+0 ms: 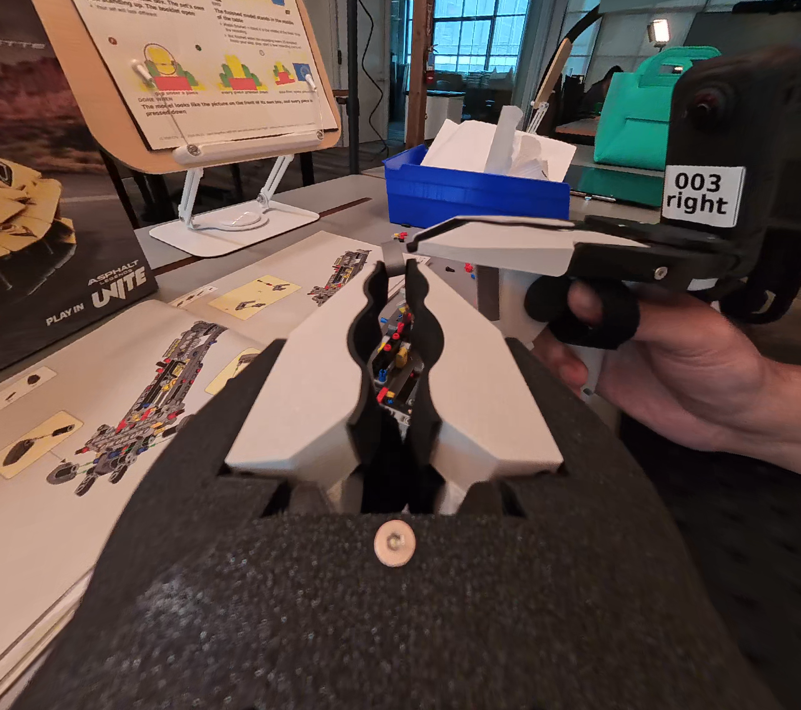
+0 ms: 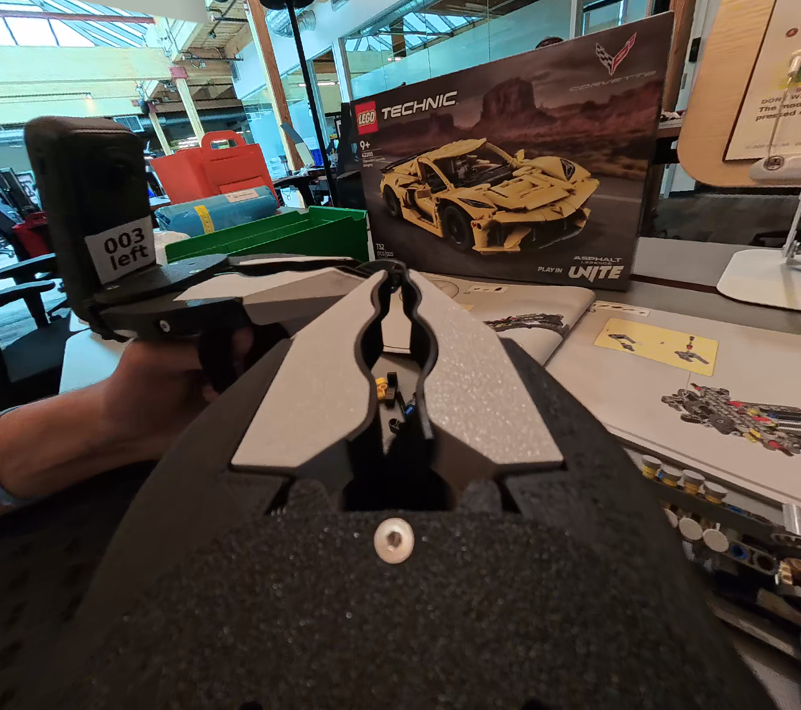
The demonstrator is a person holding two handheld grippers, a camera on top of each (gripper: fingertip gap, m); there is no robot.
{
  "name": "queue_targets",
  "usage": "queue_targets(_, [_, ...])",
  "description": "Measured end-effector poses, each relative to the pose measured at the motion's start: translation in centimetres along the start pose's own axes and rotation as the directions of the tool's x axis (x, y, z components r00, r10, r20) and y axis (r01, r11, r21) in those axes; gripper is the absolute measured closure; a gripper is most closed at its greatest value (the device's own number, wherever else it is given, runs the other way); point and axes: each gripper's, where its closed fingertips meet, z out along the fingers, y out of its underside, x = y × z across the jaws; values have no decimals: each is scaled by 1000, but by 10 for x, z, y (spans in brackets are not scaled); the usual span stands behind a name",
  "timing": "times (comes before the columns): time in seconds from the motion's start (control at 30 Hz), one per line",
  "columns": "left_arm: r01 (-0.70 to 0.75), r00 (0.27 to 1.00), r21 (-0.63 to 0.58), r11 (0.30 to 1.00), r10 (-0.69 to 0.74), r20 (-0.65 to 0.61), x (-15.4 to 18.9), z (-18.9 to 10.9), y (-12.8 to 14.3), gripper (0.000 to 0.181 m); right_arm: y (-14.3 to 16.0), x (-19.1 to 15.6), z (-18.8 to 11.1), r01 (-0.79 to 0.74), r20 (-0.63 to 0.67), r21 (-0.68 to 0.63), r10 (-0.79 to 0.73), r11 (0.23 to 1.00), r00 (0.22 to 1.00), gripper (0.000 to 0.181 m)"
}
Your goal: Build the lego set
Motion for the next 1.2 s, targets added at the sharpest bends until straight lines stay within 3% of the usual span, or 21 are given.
queue_targets(0.37, [-82, 997, 0, 997, 81, 14, 6, 0, -1, 174, -2, -2, 0, 50, 1, 3, -50, 999, 999, 178])
queue_targets(0.53, [-286, 950, -29, 958, 287, 123, 4, 1, 0, 175, 0, -1, 0, -133, 41, 29, 132, 991, 990, 178])
queue_targets(0.63, [-457, 863, -89, 885, 465, 197, 1, 1, 2, 174, 4, 1, 2, -298, 90, 22, 295, 954, 951, 178])
queue_targets(0.7, [-513, 824, -107, 852, 524, 216, 2, 0, 2, 174, 6, 1, 2, -327, 107, 22, 323, 945, 940, 178])
queue_targets(0.8, [-503, 840, -86, 860, 510, 188, 4, -1, 2, 174, 5, -1, 0, -321, 151, -6, 318, 947, 936, 179])
queue_targets(0.9, [-334, 940, -10, 943, 333, 78, 10, -4, -1, 175, 4, -6, -3, -336, 233, -51, 338, 941, 912, 178])
queue_targets(0.97, [-258, 966, 17, 966, 258, 31, 13, -4, -4, 175, 1, -8, -5, -371, 283, -62, 373, 926, 884, 178])
queue_targets(1.2, [-330, 943, -1, 944, 330, 47, 14, -5, -1, 174, 3, -8, -5, -385, 301, -88, 393, 919, 869, 178])
